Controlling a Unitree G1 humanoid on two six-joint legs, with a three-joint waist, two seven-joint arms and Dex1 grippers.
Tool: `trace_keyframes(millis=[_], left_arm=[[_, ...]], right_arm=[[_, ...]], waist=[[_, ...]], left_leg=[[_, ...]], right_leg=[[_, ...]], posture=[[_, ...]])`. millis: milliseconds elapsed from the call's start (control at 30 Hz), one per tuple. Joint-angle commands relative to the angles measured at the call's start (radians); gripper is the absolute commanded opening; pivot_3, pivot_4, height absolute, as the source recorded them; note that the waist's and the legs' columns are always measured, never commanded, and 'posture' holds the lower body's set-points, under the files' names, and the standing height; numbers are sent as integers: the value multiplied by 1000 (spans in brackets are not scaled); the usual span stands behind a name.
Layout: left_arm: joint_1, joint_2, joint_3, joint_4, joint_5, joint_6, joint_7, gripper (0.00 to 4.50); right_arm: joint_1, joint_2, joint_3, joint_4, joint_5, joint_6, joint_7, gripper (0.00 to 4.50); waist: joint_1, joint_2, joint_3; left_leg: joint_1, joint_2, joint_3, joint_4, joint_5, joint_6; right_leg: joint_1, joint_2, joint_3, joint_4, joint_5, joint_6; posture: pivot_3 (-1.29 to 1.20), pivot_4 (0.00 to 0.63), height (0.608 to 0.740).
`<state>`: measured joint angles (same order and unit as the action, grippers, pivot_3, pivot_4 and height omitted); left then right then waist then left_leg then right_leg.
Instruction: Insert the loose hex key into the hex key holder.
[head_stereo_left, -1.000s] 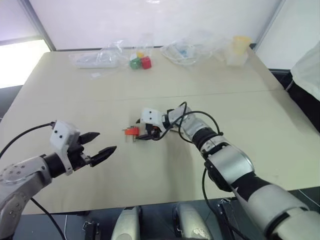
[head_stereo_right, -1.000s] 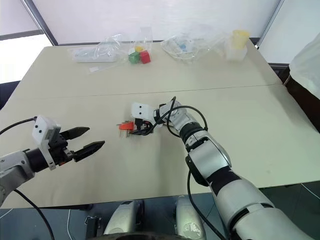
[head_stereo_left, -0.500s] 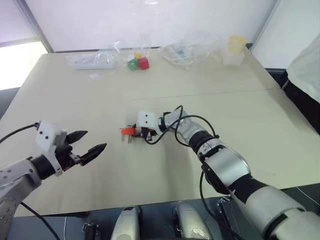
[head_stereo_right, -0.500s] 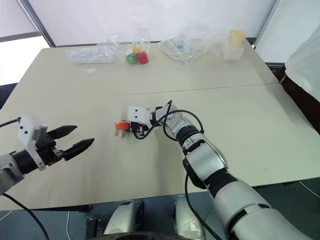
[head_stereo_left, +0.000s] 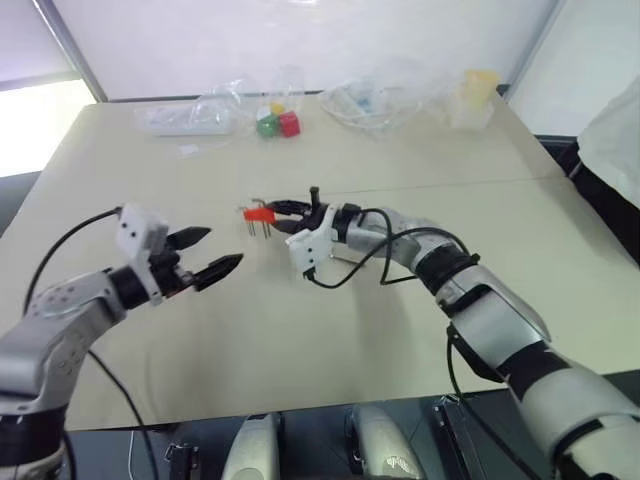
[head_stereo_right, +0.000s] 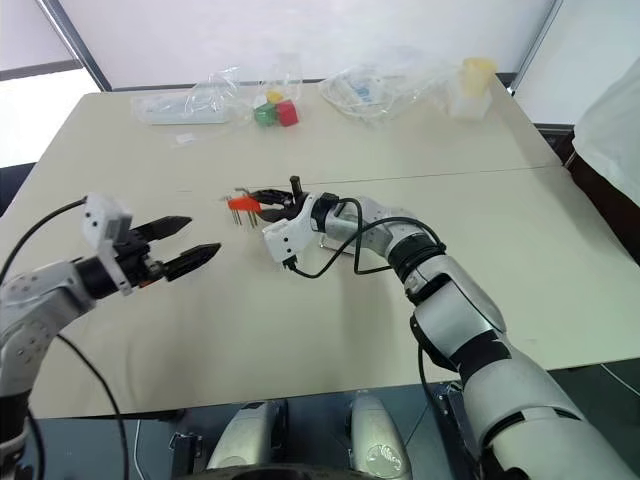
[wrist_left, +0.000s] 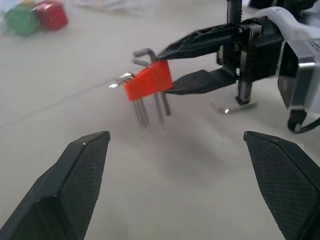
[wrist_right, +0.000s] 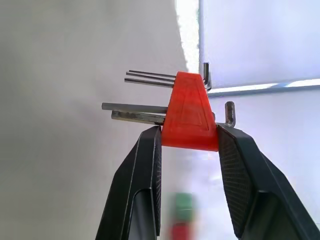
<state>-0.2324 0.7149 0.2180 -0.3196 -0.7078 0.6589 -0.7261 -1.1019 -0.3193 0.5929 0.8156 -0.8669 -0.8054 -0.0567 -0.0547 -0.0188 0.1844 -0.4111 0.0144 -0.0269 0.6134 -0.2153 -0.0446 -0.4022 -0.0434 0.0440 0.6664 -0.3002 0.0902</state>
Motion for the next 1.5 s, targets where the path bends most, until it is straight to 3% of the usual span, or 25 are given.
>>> trace_keyframes(millis=[33, 167, 500, 900, 1500], left_arm=[[-96, -7, -18, 39, -16, -1, -43, 4500], [-204, -27, -13, 111, -26, 5, -62, 4500], [-339, -36, -7, 150, -82, 66, -113, 4500], [-313, -21, -33, 76, -67, 67, -174, 4500], [-255, -24, -18, 65, -72, 62, -164, 4500]], right_arm=[[18, -42, -11, -168, -85, -28, -182, 1031], [36, -93, 2, -243, -162, -41, -303, 1031], [34, -137, 3, -216, -129, -99, -303, 1031], [4, -139, -14, -95, 31, -227, -121, 1031], [-13, -171, -63, -132, 62, -267, -70, 1031]], waist=[[2, 0, 0], [9, 0, 0], [10, -1, 0], [10, -1, 0], [11, -1, 0]], left_leg=[[0, 0, 0, 0, 0, 0], [0, 0, 1, 0, 0, 0], [0, 0, 1, 1, 0, 0], [0, 0, 0, 2, 0, 0], [0, 0, 0, 2, 0, 0]], right_leg=[[0, 0, 0, 0, 0, 0], [0, 0, 1, 0, 0, 0], [0, 1, 1, 1, 0, 0], [1, 1, 1, 1, 0, 0], [2, 1, 1, 1, 0, 0]], posture=[[0, 150, 740], [0, 150, 740], [0, 150, 740], [0, 150, 740], [0, 150, 740]])
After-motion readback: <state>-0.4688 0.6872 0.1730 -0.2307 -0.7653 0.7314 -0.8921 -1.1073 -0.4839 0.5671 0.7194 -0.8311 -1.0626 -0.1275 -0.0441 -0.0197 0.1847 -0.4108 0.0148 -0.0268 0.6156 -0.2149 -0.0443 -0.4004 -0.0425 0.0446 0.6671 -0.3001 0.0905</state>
